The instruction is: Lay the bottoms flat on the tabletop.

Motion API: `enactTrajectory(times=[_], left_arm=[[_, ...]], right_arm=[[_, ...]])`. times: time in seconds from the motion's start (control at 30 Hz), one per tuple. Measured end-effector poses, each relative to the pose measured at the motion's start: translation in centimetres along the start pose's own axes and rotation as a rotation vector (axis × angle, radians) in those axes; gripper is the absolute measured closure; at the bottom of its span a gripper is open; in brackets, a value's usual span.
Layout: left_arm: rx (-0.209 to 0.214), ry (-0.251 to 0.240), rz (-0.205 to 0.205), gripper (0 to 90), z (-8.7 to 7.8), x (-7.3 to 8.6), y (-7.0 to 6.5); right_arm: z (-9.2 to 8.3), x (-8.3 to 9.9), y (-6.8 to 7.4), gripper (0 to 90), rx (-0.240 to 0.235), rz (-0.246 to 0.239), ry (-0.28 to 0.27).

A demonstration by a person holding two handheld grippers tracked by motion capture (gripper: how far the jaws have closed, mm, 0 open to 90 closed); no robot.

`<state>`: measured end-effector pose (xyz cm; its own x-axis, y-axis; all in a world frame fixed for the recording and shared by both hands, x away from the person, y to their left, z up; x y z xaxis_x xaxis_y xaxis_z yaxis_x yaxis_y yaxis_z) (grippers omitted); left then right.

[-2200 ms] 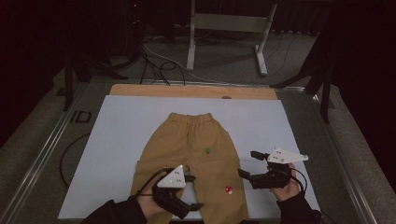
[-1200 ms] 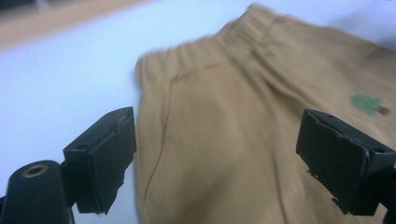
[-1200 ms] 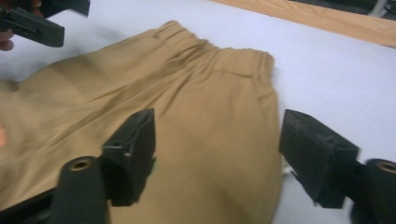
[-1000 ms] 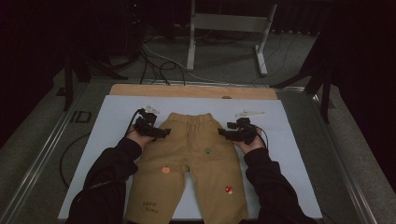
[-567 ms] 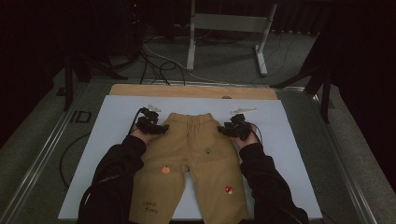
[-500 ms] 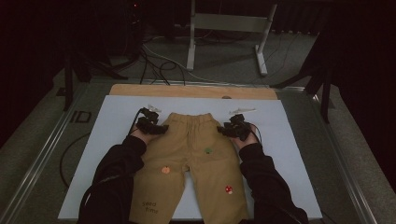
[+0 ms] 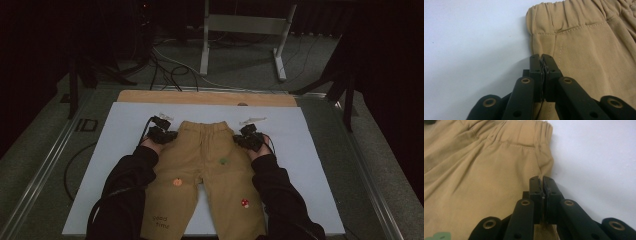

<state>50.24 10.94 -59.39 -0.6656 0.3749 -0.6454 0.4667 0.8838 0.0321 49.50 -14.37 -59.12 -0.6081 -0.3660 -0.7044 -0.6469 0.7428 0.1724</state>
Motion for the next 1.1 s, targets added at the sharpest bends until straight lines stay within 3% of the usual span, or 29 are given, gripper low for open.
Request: enactTrajectory(times=[0.3, 0.5, 0.57, 0.7, 0.83, 0.97, 1.0, 1.03, 1.07, 1.1], left_arm=[[-0.041, -0.031, 0.013, 89.4, -0.3, -0.9, 0.6], [-0.045, -0.067, 0.013, 89.4, -0.7, -2.5, 0.9], [-0.053, -0.094, 0.024, 89.4, -1.1, -3.8, 1.2], [-0.056, -0.111, 0.009, 89.3, -1.3, -4.8, 1.7], [-0.059, -0.129, -0.014, 89.2, -1.4, -5.9, 2.0], [-0.046, -0.195, -0.037, 87.6, -1.6, -6.9, 1.8], [-0.05, -0.199, -0.031, 82.2, -1.5, -7.0, 1.9], [-0.05, -0.199, -0.031, 72.3, -1.5, -7.0, 1.9], [-0.035, -0.198, -0.037, 59.6, -1.2, -6.8, 1.7], [-0.035, -0.198, -0.037, 48.4, -1.2, -6.8, 1.7]], right_arm=[[-0.2, -0.8, -0.4, 87.2, 0.034, -0.017, -0.009], [-0.5, -2.4, -1.2, 87.2, 0.048, -0.01, -0.032], [-0.6, -3.0, -1.7, 87.3, 0.057, -0.007, -0.039], [-0.6, -4.0, -2.2, 87.3, 0.072, 0.0, -0.048], [-0.6, -6.5, -2.8, 87.1, 0.088, 0.0, -0.078], [-0.6, -7.9, -3.4, 86.7, 0.128, 0.0, -0.091], [-0.6, -8.1, -3.5, 86.2, 0.132, 0.011, -0.089], [-0.6, -8.2, -3.6, 84.1, 0.137, 0.012, -0.093], [-0.5, -8.2, -3.5, 75.0, 0.141, 0.009, -0.097], [-0.5, -8.2, -3.5, 75.0, 0.141, 0.009, -0.097]])
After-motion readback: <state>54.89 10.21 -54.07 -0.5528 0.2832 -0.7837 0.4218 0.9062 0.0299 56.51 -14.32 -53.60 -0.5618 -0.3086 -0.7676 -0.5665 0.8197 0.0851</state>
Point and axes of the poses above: each handheld gripper's, and its own axes: z roughly forward along the jaws, x roughly out of its underside, y roughly to its left, the point moved 10 cm from there along z, roughly forward along the jaws, and after that the axes turned 8 degrees about -x, right-handed, at the moved point
